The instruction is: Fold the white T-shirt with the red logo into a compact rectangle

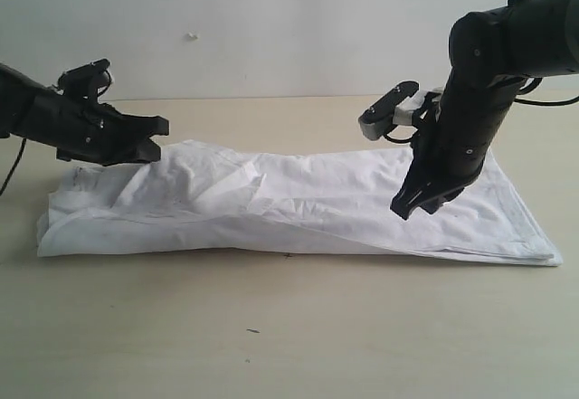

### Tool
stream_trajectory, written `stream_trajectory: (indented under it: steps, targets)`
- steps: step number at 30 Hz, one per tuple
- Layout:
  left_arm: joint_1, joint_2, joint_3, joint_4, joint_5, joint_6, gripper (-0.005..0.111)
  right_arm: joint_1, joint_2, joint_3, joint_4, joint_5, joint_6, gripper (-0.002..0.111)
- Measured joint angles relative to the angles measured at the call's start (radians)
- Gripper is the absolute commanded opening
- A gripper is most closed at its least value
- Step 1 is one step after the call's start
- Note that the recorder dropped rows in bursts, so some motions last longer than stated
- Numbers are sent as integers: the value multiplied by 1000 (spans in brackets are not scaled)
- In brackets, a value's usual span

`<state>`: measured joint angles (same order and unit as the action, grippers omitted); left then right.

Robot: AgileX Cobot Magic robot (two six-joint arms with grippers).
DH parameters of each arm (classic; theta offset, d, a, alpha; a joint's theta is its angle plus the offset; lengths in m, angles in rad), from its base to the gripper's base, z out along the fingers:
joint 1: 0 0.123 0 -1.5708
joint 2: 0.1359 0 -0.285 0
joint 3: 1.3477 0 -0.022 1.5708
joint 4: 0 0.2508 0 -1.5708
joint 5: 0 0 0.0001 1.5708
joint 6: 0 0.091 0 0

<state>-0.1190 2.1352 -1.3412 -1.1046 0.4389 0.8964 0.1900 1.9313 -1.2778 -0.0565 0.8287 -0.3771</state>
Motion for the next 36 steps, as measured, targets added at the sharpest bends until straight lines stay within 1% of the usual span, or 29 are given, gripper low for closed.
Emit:
stream_trajectory:
  steps: [2,5,7,10,12,15,18,20,24,26,28,31,33,36]
  targets:
    - [8,-14,-4,-3,51,15,30,0,0,0,0,-7,0,0]
    - [6,-32,-10,-23,175,86,30,0,0,0,0,-15,0,0]
    - [-14,-33,-10,-25,234,115,30,0,0,0,0,-15,0,0]
    - [-50,-9,-10,-25,269,125,30,0,0,0,0,-13,0,0]
    - [-74,20,-10,6,278,99,30,0,0,0,0,-4,0,0]
    - [-101,55,-10,128,282,16,30,0,0,0,0,5,0,0]
    - [-108,64,-18,227,295,-81,30,0,0,0,0,7,0,0]
    - [-108,62,-25,275,321,-116,30,0,0,0,0,7,0,0]
    - [-108,53,-29,321,369,-138,40,0,0,0,0,7,0,0]
    - [-108,39,-29,340,373,-135,43,0,0,0,0,7,0,0]
    - [-108,17,-29,370,367,-128,43,0,0,0,0,7,0,0]
    - [-96,-41,-29,397,313,-123,43,0,0,0,0,7,0,0]
    - [-75,-88,-29,403,270,-122,43,0,0,0,0,7,0,0]
    - [-25,-154,-31,406,225,-120,43,0,0,0,-2,7,-1,0]
